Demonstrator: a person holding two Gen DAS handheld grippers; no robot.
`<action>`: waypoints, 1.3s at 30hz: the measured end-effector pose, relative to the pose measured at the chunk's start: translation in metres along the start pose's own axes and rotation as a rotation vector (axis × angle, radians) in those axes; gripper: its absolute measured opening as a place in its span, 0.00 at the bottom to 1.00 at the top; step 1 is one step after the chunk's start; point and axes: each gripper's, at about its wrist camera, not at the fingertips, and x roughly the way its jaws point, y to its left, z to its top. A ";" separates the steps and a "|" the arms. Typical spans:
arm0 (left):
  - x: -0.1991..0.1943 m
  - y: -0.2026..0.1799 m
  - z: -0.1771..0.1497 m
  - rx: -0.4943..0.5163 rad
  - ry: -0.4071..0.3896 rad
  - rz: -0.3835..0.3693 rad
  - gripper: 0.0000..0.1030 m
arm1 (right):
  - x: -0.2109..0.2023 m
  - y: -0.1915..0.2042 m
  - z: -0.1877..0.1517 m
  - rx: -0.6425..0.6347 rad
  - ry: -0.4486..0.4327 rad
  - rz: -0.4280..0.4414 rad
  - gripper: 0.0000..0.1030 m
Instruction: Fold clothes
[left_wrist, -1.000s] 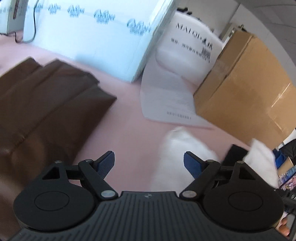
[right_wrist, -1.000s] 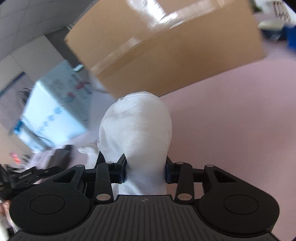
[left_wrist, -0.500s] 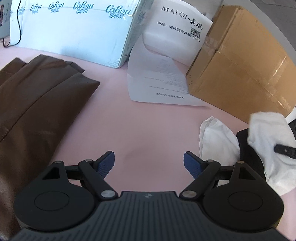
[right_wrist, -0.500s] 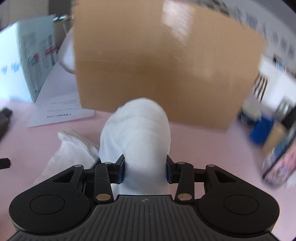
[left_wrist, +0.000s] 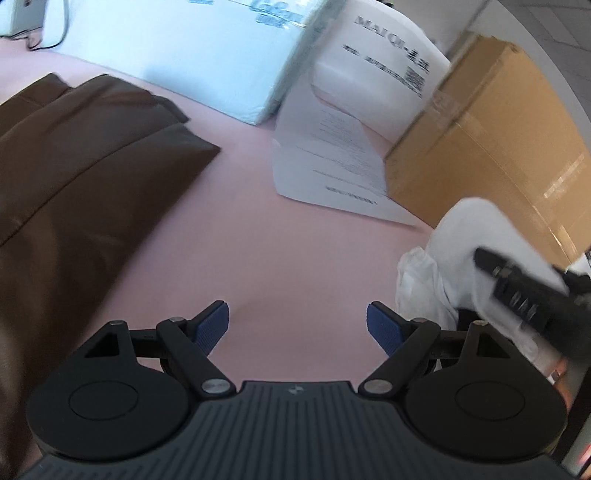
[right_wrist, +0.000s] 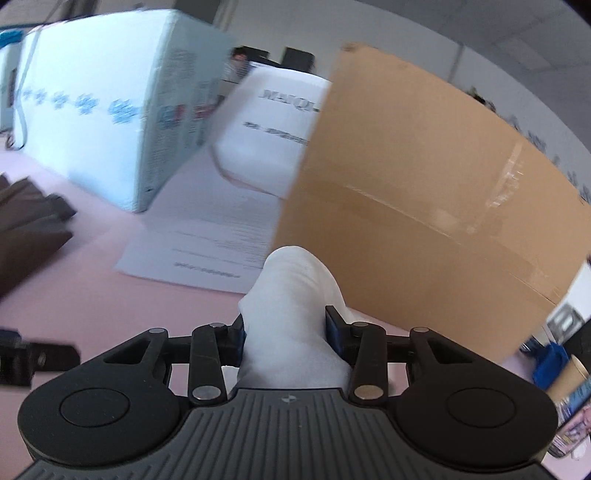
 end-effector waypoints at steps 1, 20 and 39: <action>0.000 0.002 0.001 -0.012 -0.004 0.011 0.78 | 0.000 0.006 -0.004 -0.014 -0.021 0.004 0.35; -0.015 0.008 0.003 -0.037 -0.128 0.051 0.78 | -0.033 0.039 -0.079 -0.341 -0.276 0.484 0.77; -0.027 -0.049 -0.009 0.317 -0.285 -0.083 0.78 | -0.087 -0.059 -0.116 0.049 -0.296 0.418 0.42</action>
